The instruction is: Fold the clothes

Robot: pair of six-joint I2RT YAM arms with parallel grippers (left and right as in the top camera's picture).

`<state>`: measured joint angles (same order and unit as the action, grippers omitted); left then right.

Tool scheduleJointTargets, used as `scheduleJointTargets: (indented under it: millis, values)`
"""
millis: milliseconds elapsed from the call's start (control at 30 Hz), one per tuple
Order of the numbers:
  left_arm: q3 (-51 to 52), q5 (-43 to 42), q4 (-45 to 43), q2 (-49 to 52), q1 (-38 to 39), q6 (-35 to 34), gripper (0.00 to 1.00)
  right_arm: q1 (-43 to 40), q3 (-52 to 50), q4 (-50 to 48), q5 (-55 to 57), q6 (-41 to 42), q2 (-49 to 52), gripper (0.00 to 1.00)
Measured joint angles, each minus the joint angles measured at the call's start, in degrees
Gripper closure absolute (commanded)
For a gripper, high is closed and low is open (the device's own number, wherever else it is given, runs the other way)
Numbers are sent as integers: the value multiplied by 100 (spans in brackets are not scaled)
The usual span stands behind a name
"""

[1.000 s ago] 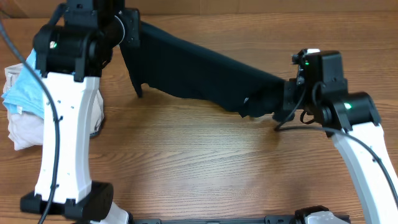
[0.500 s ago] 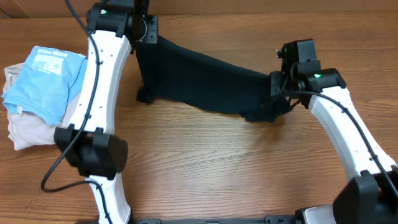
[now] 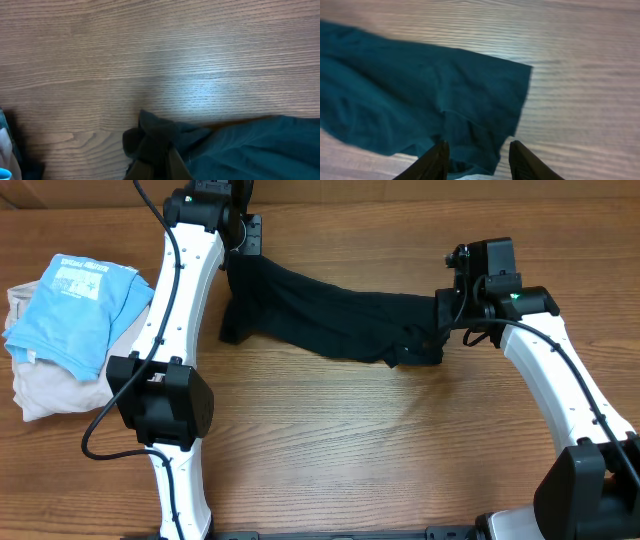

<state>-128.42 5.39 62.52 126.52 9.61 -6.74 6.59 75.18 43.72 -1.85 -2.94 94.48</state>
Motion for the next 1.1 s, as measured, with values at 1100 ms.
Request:
scheduleJointTargets:
  millis: [1100]
  values:
    - [0, 0, 70, 0, 0, -190, 96, -2, 0, -260, 1191, -286, 1853, 57]
